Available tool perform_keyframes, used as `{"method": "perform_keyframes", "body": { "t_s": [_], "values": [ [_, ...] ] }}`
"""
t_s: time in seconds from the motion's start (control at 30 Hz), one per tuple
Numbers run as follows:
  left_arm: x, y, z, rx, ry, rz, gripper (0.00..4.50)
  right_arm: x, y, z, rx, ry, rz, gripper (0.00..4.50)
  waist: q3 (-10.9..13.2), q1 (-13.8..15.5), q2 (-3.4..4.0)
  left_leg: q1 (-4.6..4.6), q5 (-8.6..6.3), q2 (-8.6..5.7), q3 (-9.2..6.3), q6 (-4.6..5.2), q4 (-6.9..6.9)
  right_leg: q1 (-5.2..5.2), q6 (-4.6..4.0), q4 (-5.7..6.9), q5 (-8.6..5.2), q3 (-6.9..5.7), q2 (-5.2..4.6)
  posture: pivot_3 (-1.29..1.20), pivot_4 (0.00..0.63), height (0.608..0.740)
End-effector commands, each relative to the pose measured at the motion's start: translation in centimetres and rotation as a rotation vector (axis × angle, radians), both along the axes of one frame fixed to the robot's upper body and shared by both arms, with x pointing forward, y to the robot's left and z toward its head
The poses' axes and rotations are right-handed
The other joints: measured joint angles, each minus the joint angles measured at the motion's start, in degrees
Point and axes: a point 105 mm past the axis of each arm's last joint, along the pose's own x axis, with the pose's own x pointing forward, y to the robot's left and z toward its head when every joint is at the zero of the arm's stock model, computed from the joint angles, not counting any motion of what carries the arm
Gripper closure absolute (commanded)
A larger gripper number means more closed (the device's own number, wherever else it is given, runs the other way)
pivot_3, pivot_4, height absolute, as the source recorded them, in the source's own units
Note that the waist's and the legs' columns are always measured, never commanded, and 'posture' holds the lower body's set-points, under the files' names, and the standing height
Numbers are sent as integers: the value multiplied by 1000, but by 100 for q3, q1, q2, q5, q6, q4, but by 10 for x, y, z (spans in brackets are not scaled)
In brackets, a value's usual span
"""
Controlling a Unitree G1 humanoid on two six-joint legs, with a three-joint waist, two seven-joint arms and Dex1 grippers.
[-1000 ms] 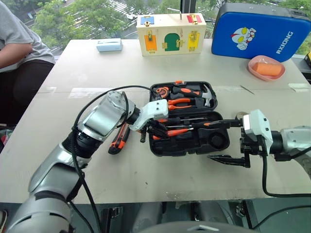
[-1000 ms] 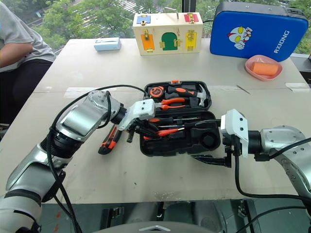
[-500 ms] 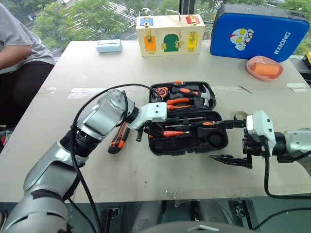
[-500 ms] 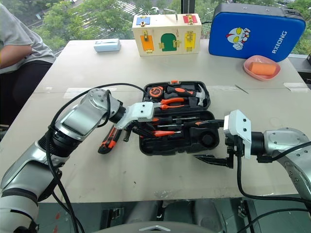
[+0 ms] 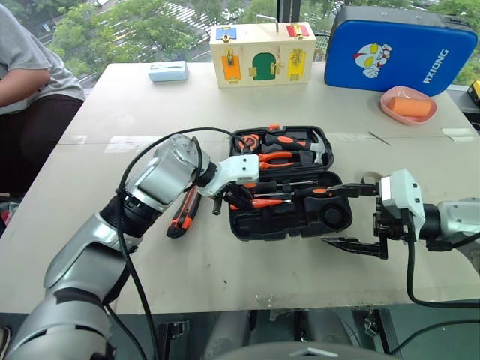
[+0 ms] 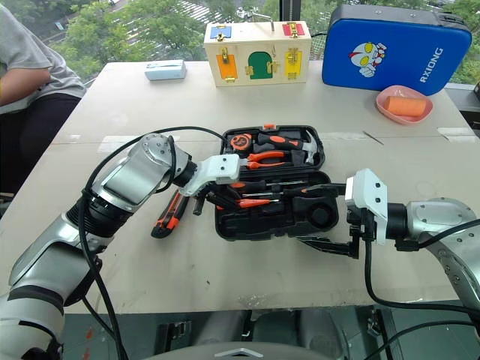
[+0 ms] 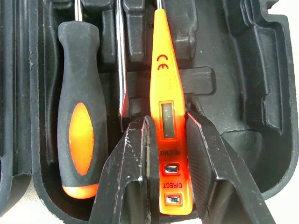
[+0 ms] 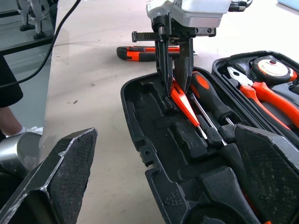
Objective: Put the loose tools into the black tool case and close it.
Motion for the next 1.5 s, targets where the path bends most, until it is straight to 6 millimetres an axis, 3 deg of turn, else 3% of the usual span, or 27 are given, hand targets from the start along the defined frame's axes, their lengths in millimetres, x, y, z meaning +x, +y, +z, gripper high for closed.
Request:
{"method": "perform_keyframes", "body": {
  "t_s": [0.03,0.07,0.23,0.37,0.47,0.63,0.77,0.8,1.07,1.17,1.5],
  "values": [
    [-2,1,0,-6,15,0,2830,-4,3,7,8,-39,19,0,0,1,0,0,0,0,0,0,0,0,0,0,0,0,0,0,150,735],
    [-7,0,6,-42,37,-18,2524,-4,4,6,8,-38,19,0,1,1,-1,-1,0,0,0,0,0,0,0,0,0,-1,0,0,150,735],
    [-27,-4,39,-245,93,-69,144,-4,5,5,11,-30,21,0,1,-1,-1,-6,0,1,-4,0,-1,-4,0,-1,0,-3,-4,0,150,735],
    [-28,4,55,-424,70,-28,144,-4,5,4,12,-24,21,0,1,0,0,-4,0,2,-5,-1,2,-3,0,-1,0,-2,-14,0,150,735],
    [-15,10,55,-559,48,80,144,-3,4,4,12,-22,21,0,1,19,-1,-4,0,1,-5,-1,5,-2,0,1,0,-2,-17,0,150,735],
    [-6,15,25,-579,-14,159,2273,-3,5,3,12,-18,27,0,1,25,-1,-5,0,-1,-6,-1,7,-1,0,0,0,-2,-21,0,150,735],
    [-8,18,13,-577,-20,178,4247,-3,4,4,10,-16,29,0,1,24,-1,-5,1,0,-9,-1,2,-3,-1,0,0,5,-22,0,150,735],
    [-10,18,7,-566,-18,175,4480,-3,4,3,9,-14,28,0,1,33,-1,-5,1,0,-9,-1,2,-3,-1,0,0,6,-22,0,150,735],
    [-17,14,-25,-463,-28,160,4480,-1,4,3,12,-3,25,0,-1,36,0,-5,0,-2,-12,-1,3,0,-1,-1,0,10,-27,0,150,735],
    [-11,15,-37,-409,-65,174,4480,1,4,4,17,-2,22,0,-3,35,1,-2,0,-3,-7,-1,3,0,-1,-1,0,16,-26,0,150,735],
    [-9,23,-44,-359,-84,170,4480,0,9,6,24,0,31,0,-7,29,3,1,0,-3,-8,0,3,2,-1,1,0,12,-25,0,150,735]
  ]
}}
